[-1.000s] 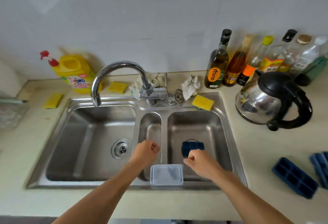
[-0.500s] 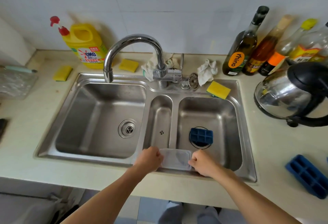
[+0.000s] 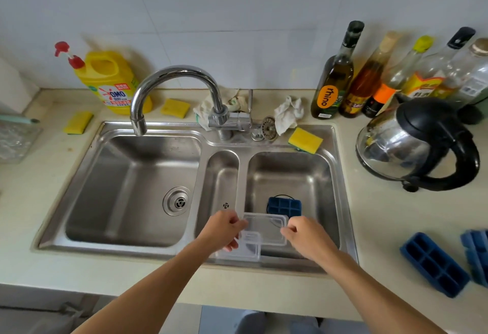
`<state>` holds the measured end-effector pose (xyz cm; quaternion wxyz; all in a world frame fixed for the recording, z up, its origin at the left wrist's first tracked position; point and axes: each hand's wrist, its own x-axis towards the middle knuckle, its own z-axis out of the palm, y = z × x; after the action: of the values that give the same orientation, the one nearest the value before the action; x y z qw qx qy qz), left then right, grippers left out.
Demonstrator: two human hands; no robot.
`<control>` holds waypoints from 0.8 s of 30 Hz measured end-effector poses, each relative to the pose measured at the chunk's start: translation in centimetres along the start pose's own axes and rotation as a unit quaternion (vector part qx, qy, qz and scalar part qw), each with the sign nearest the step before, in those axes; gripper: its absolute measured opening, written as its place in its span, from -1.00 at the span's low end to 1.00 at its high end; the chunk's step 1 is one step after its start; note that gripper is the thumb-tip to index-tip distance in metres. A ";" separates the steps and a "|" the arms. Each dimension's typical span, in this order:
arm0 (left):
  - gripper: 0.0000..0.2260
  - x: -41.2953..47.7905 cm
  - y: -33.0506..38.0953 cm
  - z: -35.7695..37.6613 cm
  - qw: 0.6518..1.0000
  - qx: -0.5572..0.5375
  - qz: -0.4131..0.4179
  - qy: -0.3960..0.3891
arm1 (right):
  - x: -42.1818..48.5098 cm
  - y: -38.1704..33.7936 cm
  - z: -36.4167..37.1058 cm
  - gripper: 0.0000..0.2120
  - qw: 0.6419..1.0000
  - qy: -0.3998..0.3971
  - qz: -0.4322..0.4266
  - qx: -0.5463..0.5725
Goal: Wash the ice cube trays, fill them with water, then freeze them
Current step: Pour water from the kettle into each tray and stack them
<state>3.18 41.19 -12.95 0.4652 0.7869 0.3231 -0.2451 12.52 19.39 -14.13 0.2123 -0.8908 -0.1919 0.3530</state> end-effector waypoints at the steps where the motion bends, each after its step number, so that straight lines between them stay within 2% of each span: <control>1: -0.77 0.4 0.9 0.3 1.000 -0.006 0.010 0.002 | 0.2 0.5 -0.6 -0.69 1.000 0.013 0.006 0.001; 7: -0.85 4.1 5.5 3.2 0.999 0.038 0.004 -0.023 | 2.0 3.8 -2.1 -0.75 0.995 0.063 0.071 -0.006; 11: -0.80 7.6 6.7 5.5 0.994 0.096 -0.029 -0.041 | 4.6 4.9 -1.1 -0.84 0.991 0.070 0.115 0.003; 16: -0.71 13.3 6.5 7.3 0.989 0.118 -0.079 -0.036 | 8.5 6.4 0.9 -0.77 0.987 0.064 0.138 0.044; 18: -0.76 15.0 5.9 7.8 0.988 0.123 -0.084 -0.036 | 9.8 7.1 1.5 -0.75 0.987 0.059 0.136 0.054; 21: -0.93 16.7 5.0 8.9 0.985 0.124 -0.105 -0.063 | 11.6 7.9 2.3 -0.79 0.984 0.047 0.153 0.075; 24: -0.92 18.2 4.2 9.9 0.989 0.094 -0.108 -0.048 | 13.1 8.6 3.1 -0.84 0.982 0.041 0.174 0.057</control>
<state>17.64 35.95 -27.41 0.3752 0.7747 0.3589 -0.3610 20.84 19.43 -27.75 0.2060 -0.9105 -0.0046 0.3585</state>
